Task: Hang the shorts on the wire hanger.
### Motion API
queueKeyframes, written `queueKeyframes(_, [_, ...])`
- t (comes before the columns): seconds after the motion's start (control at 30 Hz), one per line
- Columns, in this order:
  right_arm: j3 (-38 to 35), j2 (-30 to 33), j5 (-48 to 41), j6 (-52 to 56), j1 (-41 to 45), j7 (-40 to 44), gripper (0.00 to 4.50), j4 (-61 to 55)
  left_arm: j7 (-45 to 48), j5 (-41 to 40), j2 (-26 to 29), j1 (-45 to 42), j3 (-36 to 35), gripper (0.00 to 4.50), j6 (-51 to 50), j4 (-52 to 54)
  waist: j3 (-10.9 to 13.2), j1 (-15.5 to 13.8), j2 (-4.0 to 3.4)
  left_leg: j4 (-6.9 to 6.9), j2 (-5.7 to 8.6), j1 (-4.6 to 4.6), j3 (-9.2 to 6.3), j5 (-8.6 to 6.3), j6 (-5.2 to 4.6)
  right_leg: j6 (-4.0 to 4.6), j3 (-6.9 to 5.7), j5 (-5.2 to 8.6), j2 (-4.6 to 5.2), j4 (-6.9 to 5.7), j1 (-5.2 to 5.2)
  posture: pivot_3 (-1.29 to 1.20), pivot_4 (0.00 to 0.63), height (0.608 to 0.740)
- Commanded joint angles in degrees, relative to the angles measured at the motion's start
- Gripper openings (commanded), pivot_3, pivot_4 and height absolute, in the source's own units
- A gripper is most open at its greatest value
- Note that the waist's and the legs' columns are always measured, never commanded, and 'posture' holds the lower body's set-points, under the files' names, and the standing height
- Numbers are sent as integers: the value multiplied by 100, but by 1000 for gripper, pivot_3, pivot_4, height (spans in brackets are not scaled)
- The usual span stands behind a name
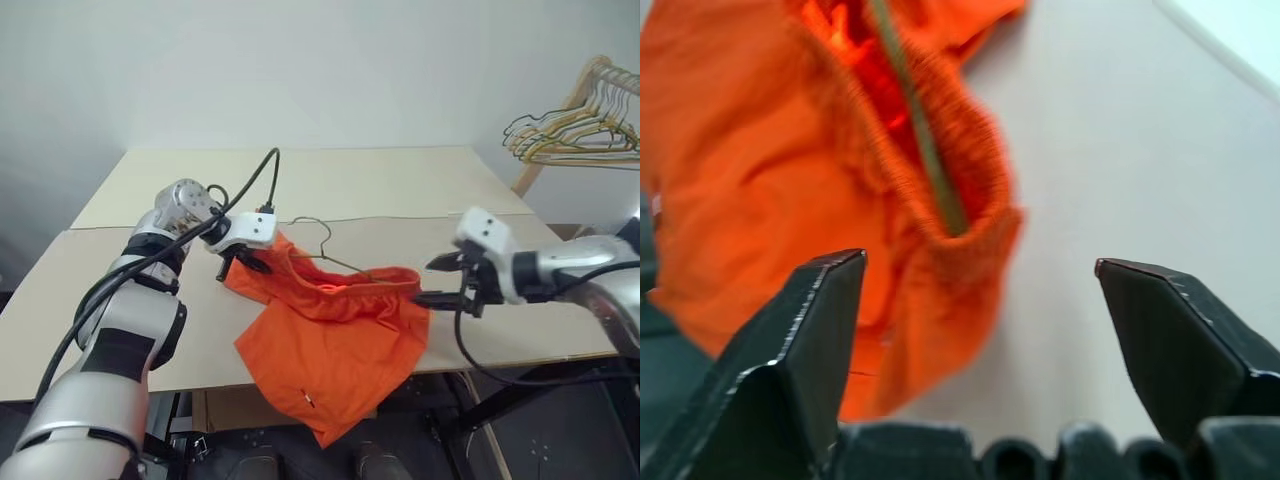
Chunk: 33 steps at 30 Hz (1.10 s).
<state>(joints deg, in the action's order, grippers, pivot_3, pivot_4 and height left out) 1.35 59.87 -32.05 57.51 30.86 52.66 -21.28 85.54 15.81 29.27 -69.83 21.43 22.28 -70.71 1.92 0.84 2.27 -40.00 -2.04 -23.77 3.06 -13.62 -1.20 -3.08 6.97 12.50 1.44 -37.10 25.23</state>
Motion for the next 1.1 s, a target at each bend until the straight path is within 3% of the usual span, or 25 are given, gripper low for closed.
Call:
queueKeyframes(0.03, [-446,-54,-235,43,503,-48,4116,-149,-48,-4,-16,-285,-117,0,-32,43,0,14,0,1,-1,3,0,0,0,0,0,0,-2,-1,-1,22,0,740])
queueKeyframes(0.23, [304,-1032,-300,390,1268,-494,4116,-318,-44,33,-69,-293,-100,0,-9,25,0,40,0,10,-8,4,-2,0,0,10,0,-1,-10,-1,1,14,0,740])
queueKeyframes(0.53, [1355,-2319,206,550,1758,-1188,4116,168,3,58,-52,-303,-110,0,11,21,0,9,0,8,-4,-6,-1,0,0,40,-2,-20,-4,1,4,22,0,740])
queueKeyframes(0.63, [1652,-2513,484,452,1811,-1302,3518,405,25,70,-43,-303,-112,0,15,24,0,10,0,7,-4,-6,-1,0,0,40,-3,-20,-3,0,3,23,0,740])
queueKeyframes(0.97, [1932,-2767,1006,-252,1792,-967,30,890,86,94,-25,-330,-107,0,74,33,0,40,0,8,-4,-6,-4,0,0,40,-4,-20,-5,-2,4,32,0,740])
queueKeyframes(1.1, [1948,-2763,1281,-946,1538,-868,30,951,142,-71,4,-310,-279,0,267,57,0,36,0,7,-4,-5,-6,0,0,37,-5,-19,-6,-2,2,39,0,740])
